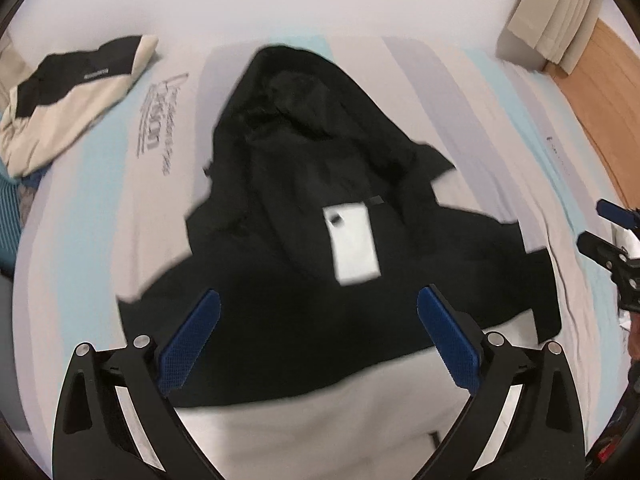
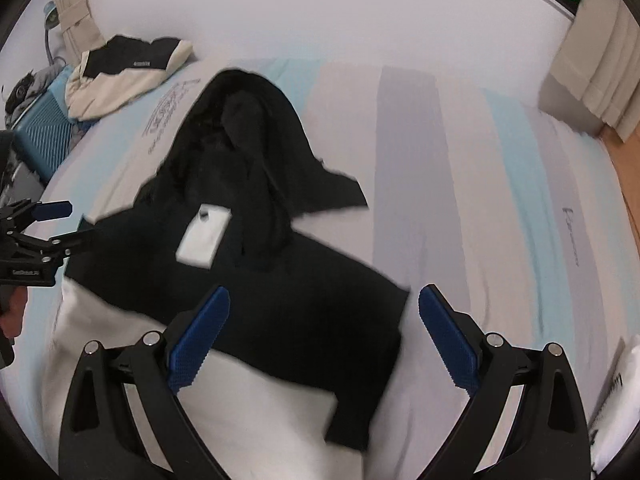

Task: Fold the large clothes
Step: 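Move both grippers to the hood end of the jacket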

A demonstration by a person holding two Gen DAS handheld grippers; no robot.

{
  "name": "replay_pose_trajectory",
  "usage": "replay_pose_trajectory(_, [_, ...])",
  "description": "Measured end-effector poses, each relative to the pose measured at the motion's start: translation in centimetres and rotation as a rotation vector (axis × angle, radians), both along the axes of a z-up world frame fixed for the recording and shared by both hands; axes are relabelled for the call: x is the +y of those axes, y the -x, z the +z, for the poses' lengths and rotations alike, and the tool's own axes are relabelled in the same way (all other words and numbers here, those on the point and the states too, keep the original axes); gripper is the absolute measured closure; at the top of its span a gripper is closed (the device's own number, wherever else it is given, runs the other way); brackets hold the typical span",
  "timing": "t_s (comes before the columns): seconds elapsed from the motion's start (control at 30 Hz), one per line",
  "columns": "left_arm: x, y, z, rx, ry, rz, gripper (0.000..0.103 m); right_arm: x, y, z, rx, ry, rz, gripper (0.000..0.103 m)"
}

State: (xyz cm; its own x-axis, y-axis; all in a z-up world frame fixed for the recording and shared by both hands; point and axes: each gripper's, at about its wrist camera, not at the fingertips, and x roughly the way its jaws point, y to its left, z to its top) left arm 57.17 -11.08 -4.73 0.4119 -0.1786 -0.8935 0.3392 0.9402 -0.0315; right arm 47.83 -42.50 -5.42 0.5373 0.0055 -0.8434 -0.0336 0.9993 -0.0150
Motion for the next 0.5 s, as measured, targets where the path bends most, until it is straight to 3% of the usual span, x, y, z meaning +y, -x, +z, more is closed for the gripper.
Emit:
replay_pose_trajectory(0.2, [1.9, -6.2, -0.5, -0.023, 0.029, -0.024, 0.006, 2.3, -6.8, -1.2, -0.036, 0.034, 0.062, 0.011])
replay_pose_trajectory(0.37, [3.1, -10.4, -2.2, 0.012, 0.156, -0.061, 0.007, 3.6, -11.4, -3.2, -0.002, 0.031, 0.167, 0.011])
replay_pose_trajectory(0.5, [3.2, -12.9, -3.6, -0.017, 0.14, -0.1, 0.007, 4.2, -14.7, -5.1, 0.023, 0.003, 0.218, 0.011])
